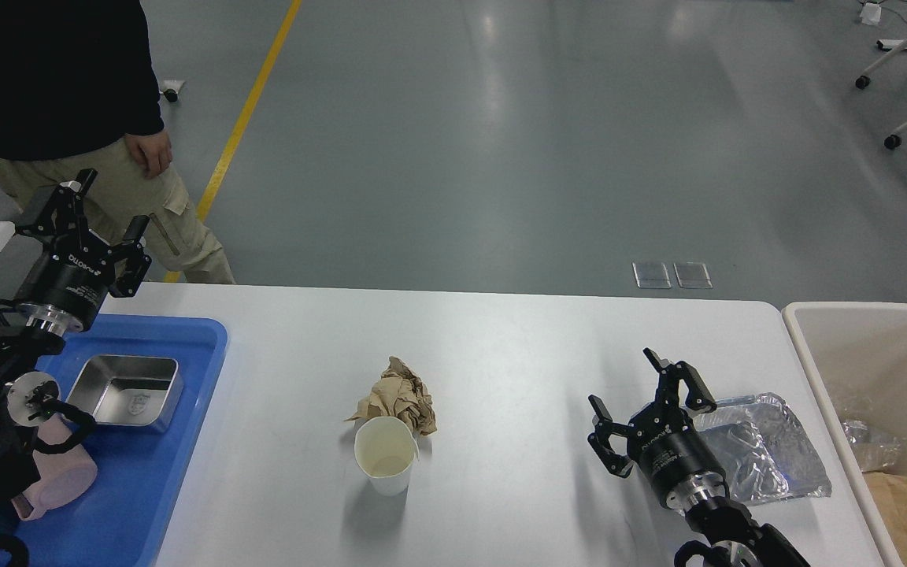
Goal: Tidy desktop
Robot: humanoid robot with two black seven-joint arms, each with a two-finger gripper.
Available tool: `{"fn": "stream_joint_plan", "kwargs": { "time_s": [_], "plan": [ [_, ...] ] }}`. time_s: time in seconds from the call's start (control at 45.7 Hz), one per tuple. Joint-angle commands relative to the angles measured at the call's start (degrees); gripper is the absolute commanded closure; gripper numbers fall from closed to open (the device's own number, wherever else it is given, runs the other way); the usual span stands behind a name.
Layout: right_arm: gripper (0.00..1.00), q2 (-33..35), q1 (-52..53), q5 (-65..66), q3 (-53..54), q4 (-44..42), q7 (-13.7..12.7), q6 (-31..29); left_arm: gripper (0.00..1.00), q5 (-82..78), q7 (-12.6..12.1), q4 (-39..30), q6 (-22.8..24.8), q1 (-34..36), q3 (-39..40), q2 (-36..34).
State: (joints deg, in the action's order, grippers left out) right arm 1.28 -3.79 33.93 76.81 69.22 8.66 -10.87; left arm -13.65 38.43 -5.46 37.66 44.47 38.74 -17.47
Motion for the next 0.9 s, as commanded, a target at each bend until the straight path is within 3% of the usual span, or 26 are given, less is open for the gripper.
{"fn": "stream_joint_plan", "kwargs": {
  "time_s": [0.0,0.088,0.328,0.416,0.525,0.701,0.876],
  "plan": [
    [0.00,-0.1,0.0,0.3,0.0,0.0,0.0,0.6,0.11,2.0,-3.8,0.0,-2.4,-0.4,0.1,2.2],
    [0.00,0.0,-0.1,0.6,0.0,0.1,0.0,0.6,0.11,2.0,-7.3,0.0,-4.7,-0.2,0.0,3.4],
    [0.00,-0.2,-0.3,1.6,0.0,0.3,0.0,0.6,0.11,0.8,-12.0,0.0,-11.4,3.5,-4.1,9.2],
    [0.00,-0.1,-0.3,1.6,0.0,0.4,-0.1,0.6,0.11,0.8,-12.4,-0.1,-13.3,5.0,-10.8,11.7],
    [0.00,-0.1,-0.3,1.6,0.0,0.6,0.0,0.6,0.10,0.9,-12.5,-2.2,-12.2,6.5,-14.8,12.5],
    [0.00,-0.1,-0.1,1.6,0.0,0.7,0.0,0.6,0.10,0.8,-12.8,-13.8,-7.1,5.9,-15.7,4.1],
    [0.00,-0.4,0.4,1.6,-0.2,0.5,0.0,0.6,0.10,0.7,-13.0,-40.0,-9.7,3.9,-19.1,-12.7]
  ]
}}
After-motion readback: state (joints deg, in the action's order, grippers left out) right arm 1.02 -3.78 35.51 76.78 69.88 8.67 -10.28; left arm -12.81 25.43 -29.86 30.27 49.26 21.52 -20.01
